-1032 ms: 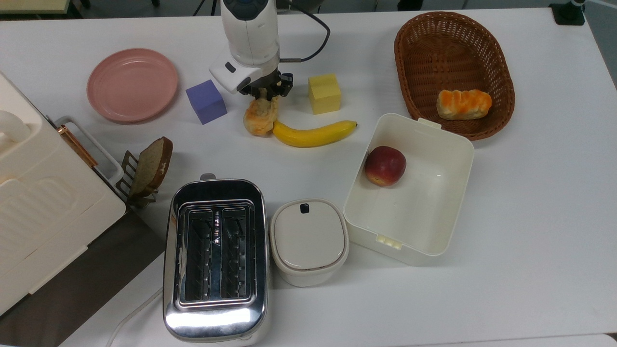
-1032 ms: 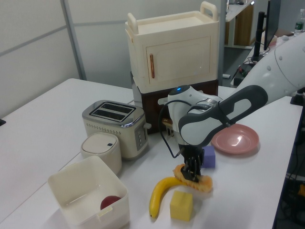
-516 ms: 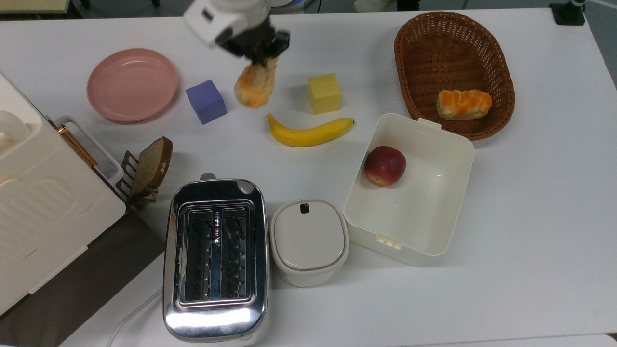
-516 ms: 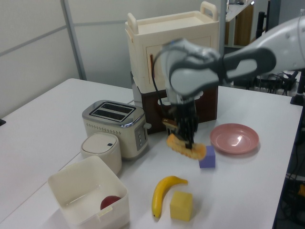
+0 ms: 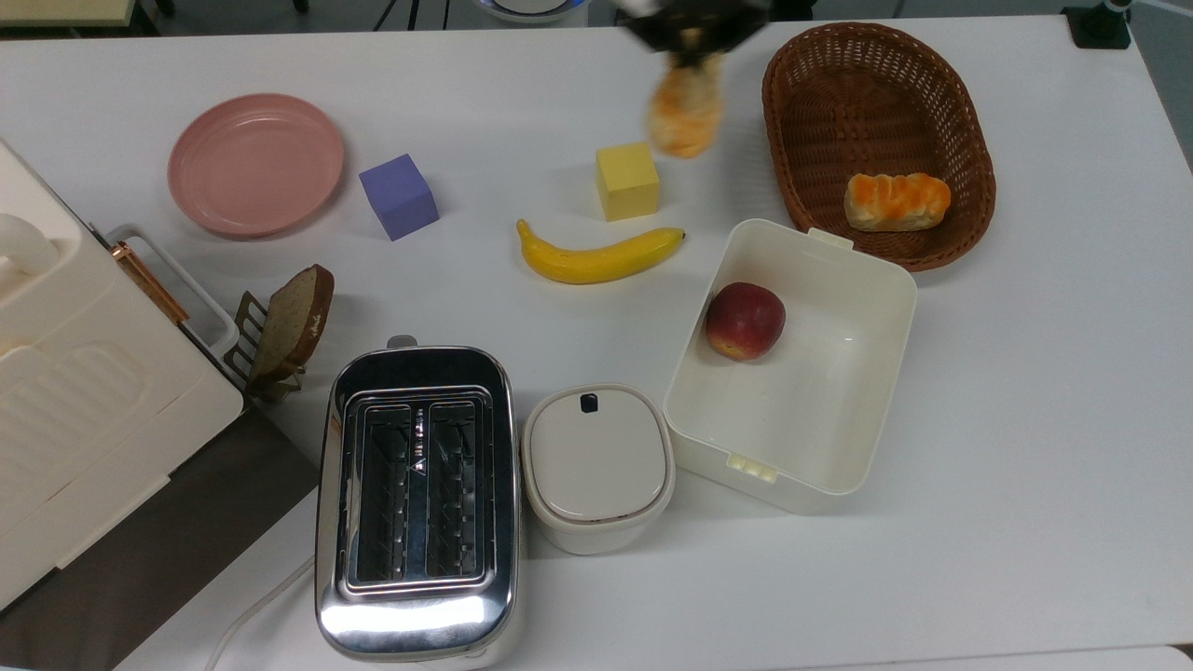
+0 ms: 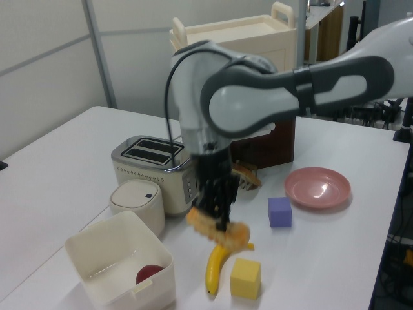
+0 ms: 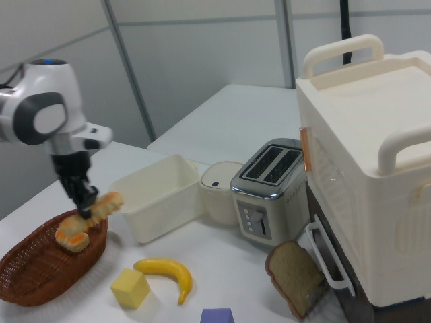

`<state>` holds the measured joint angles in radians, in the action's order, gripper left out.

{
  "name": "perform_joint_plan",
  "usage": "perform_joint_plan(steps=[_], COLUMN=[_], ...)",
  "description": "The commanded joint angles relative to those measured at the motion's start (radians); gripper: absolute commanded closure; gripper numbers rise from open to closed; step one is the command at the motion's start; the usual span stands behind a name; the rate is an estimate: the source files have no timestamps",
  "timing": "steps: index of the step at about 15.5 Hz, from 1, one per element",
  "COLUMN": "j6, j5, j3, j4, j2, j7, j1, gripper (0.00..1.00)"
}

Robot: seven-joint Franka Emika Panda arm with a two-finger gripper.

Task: Put the bread in the basket
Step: 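Lift the bread roll and carry it toward the wicker basket, then lower the roll into the basket, open the gripper and withdraw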

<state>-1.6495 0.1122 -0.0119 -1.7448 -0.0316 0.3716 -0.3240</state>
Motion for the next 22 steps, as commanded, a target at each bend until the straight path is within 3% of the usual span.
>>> perform_joint_plan(steps=[1, 2, 3, 4, 5, 10, 13, 14, 19, 22], j6=[-0.018, -0.027, -0.047, -0.070, -0.087, -0.116, -0.087, -0.060, 0.068, 0.071], j5=[0.018, 0.018, 0.015, 0.014, 0.003, -0.020, -0.020, -0.023, -0.078, -0.092], j3=[0.013, 0.013, 0.013, 0.013, 0.013, 0.015, 0.030, 0.042, 0.056, 0.055], j4=[0.027, 0.027, 0.027, 0.025, 0.027, 0.030, 0.053, 0.054, 0.054, 0.057], j2=[-0.027, -0.046, -0.063, -0.083, -0.109, -0.128, -0.107, -0.087, -0.002, -0.001], j7=[0.116, 0.142, 0.164, 0.183, 0.217, 0.257, 0.248, 0.233, -0.090, -0.122], j1=[-0.133, -0.168, -0.194, -0.208, -0.222, -0.263, -0.247, -0.224, 0.033, 0.132], gripper=[1.00, 1.00, 0.77, 0.22, 0.00, 0.00, 0.00, 0.00, 0.00, 0.00])
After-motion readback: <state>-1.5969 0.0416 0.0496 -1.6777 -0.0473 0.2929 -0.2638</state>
